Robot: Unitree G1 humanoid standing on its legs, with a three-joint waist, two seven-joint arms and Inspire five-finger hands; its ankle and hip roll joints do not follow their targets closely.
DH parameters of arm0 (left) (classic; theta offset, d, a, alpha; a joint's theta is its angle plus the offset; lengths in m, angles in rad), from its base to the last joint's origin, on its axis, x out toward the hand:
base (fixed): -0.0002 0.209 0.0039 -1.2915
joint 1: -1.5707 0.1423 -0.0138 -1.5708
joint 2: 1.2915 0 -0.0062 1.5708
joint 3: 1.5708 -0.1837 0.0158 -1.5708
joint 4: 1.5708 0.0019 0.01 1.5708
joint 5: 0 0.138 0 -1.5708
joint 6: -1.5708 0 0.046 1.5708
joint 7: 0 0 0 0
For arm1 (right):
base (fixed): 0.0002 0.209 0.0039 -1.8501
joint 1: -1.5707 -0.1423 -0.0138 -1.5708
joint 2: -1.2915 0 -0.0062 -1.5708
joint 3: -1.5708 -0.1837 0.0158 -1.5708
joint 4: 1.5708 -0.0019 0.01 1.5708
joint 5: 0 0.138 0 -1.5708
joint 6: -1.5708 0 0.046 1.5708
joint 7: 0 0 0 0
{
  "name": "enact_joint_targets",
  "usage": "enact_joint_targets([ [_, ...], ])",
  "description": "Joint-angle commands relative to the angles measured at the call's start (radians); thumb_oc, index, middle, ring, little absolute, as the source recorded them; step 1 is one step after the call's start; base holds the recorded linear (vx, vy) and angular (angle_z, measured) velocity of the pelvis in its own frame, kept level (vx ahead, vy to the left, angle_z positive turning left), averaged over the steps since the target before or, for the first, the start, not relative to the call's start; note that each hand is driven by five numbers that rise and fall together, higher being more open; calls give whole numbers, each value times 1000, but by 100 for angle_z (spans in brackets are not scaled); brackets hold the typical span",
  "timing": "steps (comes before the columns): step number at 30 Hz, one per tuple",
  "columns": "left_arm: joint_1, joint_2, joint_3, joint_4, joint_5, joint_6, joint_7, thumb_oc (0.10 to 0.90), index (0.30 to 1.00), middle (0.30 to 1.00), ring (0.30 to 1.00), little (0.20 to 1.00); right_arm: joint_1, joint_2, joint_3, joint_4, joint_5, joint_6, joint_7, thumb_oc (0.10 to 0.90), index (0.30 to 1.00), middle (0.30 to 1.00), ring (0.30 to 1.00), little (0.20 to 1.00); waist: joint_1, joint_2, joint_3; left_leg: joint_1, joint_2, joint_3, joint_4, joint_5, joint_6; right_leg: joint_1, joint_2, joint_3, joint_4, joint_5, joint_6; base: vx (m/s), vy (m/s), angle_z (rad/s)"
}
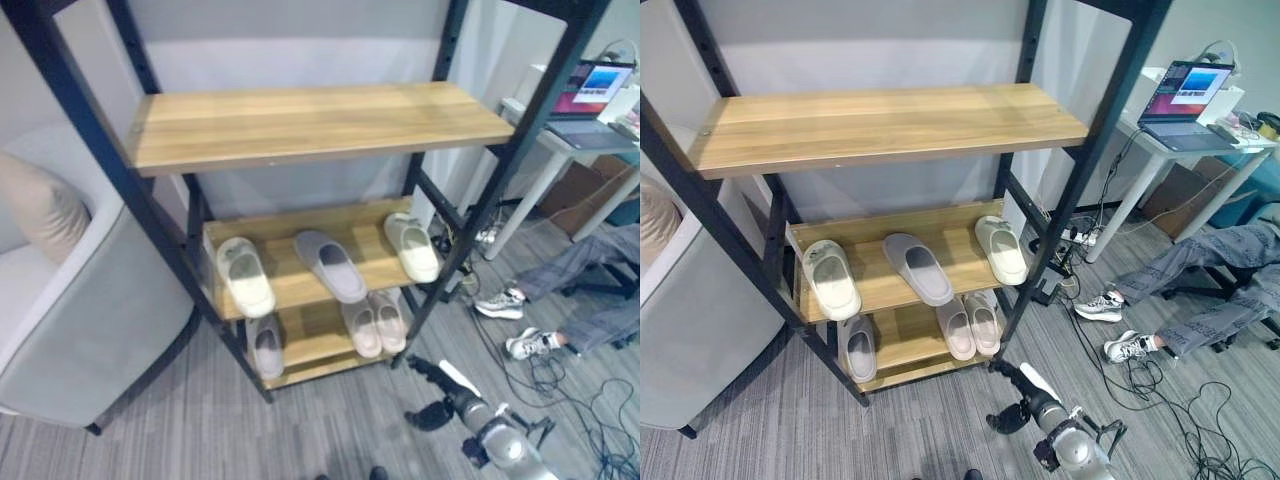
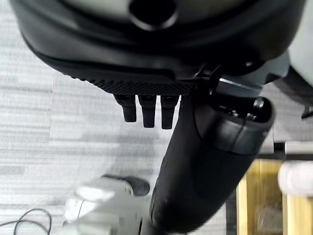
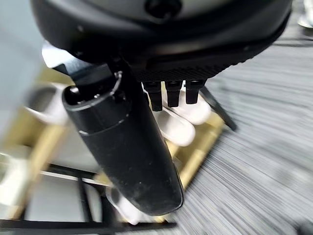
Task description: Arrange the slippers neatly on the shoe rack.
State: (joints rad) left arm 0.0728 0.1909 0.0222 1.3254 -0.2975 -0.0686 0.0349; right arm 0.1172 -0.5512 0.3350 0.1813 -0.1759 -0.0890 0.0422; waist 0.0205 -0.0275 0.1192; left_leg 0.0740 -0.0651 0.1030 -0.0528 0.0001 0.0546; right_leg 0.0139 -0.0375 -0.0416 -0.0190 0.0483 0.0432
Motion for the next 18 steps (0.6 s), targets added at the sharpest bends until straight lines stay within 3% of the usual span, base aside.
enact_joint_targets([
  [1, -59, -9, -28, 26, 34, -25, 10, 800, 900, 900, 900, 900, -104, -31, -79, -132, -27, -108, -89, 800, 900, 900, 900, 900, -8, -7, -28, -25, 101, -58, 37, -12, -64, 69, -26, 2, 26, -125, 47, 41, -47, 0],
  [7, -72, -9, -80, -14, 29, -32, 21, 800, 900, 900, 900, 900, -231, -35, -124, -173, 2, -109, -170, 800, 900, 900, 900, 900, 11, -4, -34, -10, 105, -78, 19, -6, -68, 93, -18, -15, 16, -137, 38, 48, -31, 13],
  [13, -47, -8, -75, 36, 103, -22, 23, 800, 900, 900, 900, 900, -167, -23, -172, -245, 49, -139, -159, 800, 900, 900, 900, 900, 20, 1, -29, -6, 112, -94, 13, -7, -73, 90, -14, -37, 44, -158, 35, 32, -56, 14],
  [15, -39, -4, -65, 40, 106, -25, 23, 800, 900, 900, 900, 900, -159, -24, -169, -252, 49, -146, -155, 800, 900, 900, 900, 900, 22, 1, -24, -15, 116, -97, 37, -18, -76, 82, -13, -36, 58, -162, 32, 2, -57, 3],
  [18, -43, 10, -61, 32, 112, -33, 29, 800, 900, 900, 900, 900, -162, -32, -178, -266, 70, -165, -171, 800, 900, 900, 900, 900, 20, -12, 28, -129, 127, -57, 241, -28, -111, 77, -24, -51, 78, -179, 13, -77, -80, 7],
])
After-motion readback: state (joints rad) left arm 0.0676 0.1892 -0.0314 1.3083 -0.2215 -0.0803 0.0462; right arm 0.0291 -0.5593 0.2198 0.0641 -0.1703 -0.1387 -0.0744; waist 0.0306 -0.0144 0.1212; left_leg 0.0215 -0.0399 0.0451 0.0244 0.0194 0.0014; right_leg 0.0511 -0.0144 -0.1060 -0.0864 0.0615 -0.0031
